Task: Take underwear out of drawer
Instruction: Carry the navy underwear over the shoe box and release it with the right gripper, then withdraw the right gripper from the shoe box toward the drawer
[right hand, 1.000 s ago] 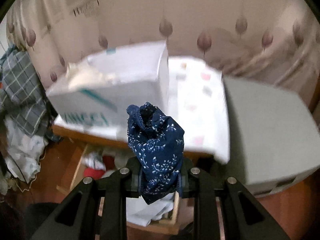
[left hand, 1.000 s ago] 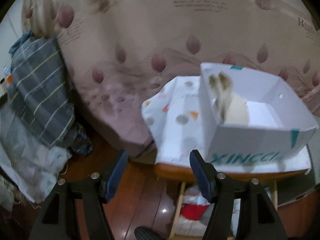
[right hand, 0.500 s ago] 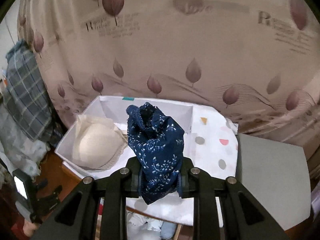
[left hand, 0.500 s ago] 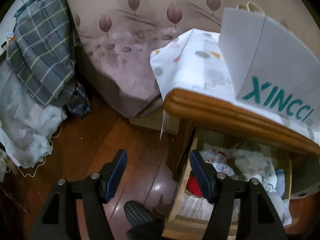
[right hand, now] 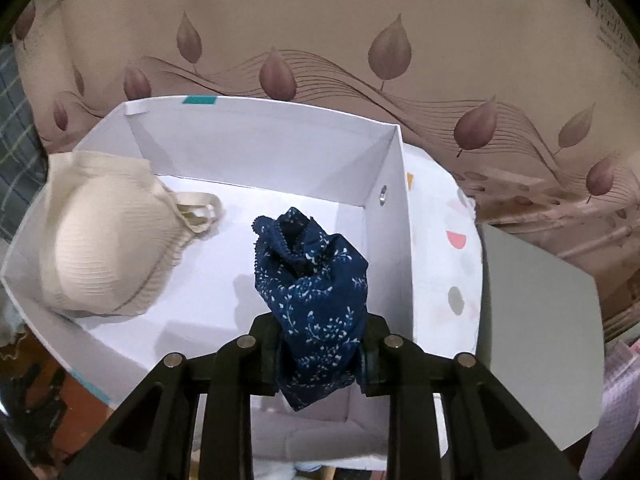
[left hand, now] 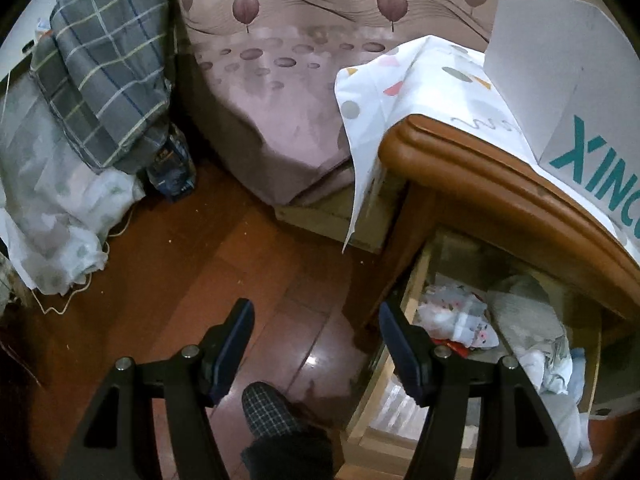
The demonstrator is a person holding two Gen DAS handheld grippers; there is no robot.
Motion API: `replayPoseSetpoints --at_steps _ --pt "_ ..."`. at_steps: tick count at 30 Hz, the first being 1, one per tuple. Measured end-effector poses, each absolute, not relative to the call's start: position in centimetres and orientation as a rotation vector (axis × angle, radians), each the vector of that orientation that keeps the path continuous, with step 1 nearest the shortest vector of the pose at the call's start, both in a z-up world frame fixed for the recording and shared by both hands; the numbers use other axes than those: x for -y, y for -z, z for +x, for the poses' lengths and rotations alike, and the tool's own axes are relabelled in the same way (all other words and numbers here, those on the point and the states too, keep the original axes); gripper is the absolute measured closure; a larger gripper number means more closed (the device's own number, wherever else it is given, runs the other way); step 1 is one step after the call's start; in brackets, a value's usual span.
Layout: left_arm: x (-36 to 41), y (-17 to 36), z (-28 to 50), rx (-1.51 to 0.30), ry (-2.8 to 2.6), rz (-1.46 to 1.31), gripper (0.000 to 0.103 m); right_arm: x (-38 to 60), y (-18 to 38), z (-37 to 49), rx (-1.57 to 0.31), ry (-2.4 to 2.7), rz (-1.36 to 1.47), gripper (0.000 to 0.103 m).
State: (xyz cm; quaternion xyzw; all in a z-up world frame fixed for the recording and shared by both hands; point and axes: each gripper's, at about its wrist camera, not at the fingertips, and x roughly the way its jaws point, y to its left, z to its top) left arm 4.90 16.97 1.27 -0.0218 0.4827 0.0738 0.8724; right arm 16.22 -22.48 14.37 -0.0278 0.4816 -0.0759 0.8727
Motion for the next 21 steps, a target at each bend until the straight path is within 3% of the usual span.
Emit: replayPoseSetpoints --at_steps 2,5,6,12,15,21 --pt "-17.0 -1.2 4.9 -1.006 -0.168 -0.035 0.036 22.1 -14.4 16.2 -0.991 0.165 -0.077 0.07" --pt "-16.4 -1.0 4.7 -1.013 -0.144 -0.03 0.036 21.4 -14.9 15.9 -0.959 0.156 -0.097 0.046" --pt "-16.1 -0.9 4.8 -1.022 -0.132 -0.016 0.036 21.0 -15.4 15.6 -0.939 0.154 -0.097 0.043" --pt "-15.0 -0.3 4.7 -1.033 -0.117 0.045 0.036 19.9 -19.0 11.0 -0.875 0.086 -0.09 0.041" --pt "-15.2 -0.1 4.9 -1.047 -0.136 0.036 0.036 19.6 -19.5 7.6 -0.923 0.035 -0.106 0.033" --pt "-16.0 0.0 4.9 -1.061 -0.167 -0.001 0.036 19.3 -15.1 1.5 -1.102 -0.006 -0.128 0.026"
